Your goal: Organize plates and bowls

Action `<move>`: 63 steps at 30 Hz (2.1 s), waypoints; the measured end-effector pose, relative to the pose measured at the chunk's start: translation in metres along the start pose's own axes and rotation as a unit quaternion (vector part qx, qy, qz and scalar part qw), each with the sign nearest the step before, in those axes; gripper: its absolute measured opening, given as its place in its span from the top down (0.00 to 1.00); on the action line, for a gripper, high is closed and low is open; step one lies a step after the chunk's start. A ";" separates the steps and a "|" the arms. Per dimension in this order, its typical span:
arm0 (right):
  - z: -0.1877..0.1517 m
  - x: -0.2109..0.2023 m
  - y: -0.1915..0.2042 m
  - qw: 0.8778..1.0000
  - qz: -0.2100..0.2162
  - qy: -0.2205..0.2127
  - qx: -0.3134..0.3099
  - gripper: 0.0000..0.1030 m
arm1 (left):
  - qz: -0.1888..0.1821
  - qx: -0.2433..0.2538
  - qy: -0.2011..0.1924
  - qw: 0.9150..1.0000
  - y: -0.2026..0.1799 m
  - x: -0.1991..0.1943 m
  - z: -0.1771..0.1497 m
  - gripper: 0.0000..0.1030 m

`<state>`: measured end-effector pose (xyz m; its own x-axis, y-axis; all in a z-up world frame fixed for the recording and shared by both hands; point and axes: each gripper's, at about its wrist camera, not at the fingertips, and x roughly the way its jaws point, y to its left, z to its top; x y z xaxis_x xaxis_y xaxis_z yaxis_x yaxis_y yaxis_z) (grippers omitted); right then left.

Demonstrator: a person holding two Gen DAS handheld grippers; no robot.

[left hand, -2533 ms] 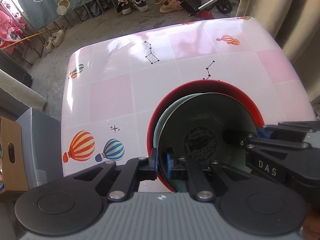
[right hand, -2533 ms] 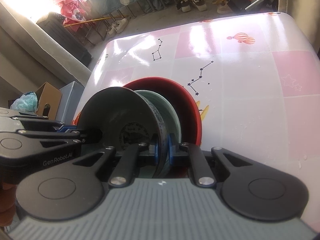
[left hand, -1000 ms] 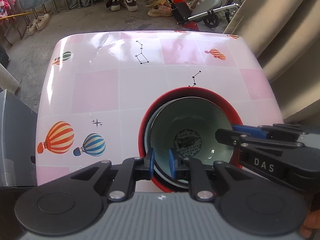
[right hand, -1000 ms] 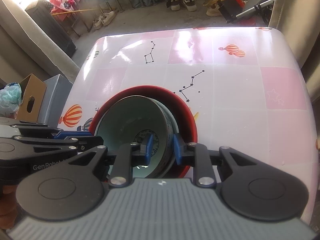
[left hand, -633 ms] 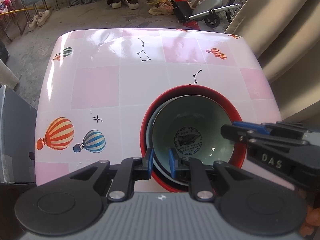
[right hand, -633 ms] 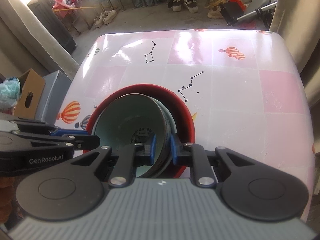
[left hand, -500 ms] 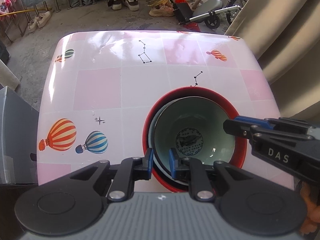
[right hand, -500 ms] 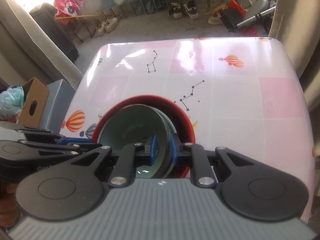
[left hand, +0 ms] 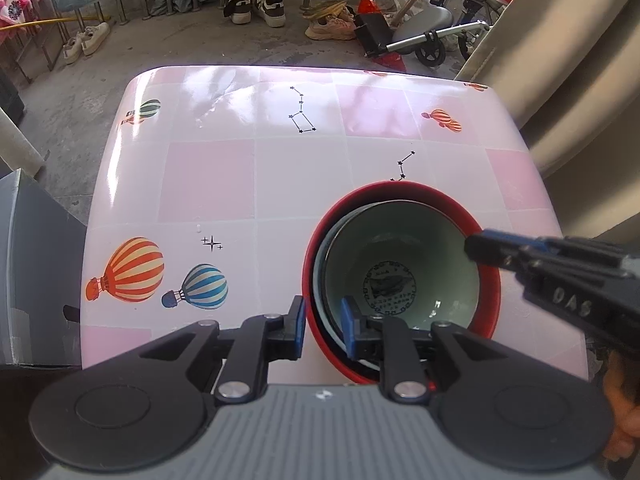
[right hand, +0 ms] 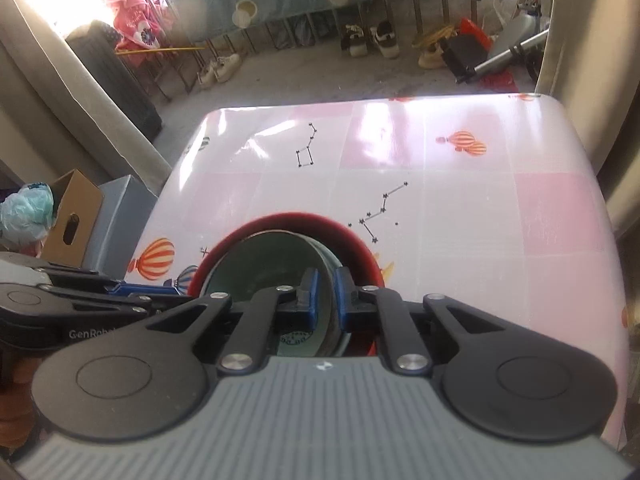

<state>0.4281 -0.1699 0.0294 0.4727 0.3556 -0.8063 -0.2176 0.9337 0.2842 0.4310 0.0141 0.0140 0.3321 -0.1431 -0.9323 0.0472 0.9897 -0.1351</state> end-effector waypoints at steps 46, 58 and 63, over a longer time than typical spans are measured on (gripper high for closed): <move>-0.116 -0.135 -0.019 0.994 0.041 -0.085 0.061 0.26 | -0.006 0.024 -0.081 0.996 0.015 -0.094 -0.104 0.14; -0.278 -0.234 -0.041 0.972 0.007 -0.206 0.110 0.07 | -0.036 0.069 -0.157 0.985 -0.039 -0.116 -0.228 0.10; -0.339 -0.257 -0.079 0.959 -0.023 -0.220 0.177 0.07 | -0.085 0.095 -0.154 0.980 -0.087 -0.095 -0.268 0.10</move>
<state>0.0340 -0.3493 0.0380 0.8069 0.2238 -0.5466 0.0785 0.8766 0.4747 0.1428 -0.0587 0.0239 0.5710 -0.3285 -0.7524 0.2915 0.9379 -0.1883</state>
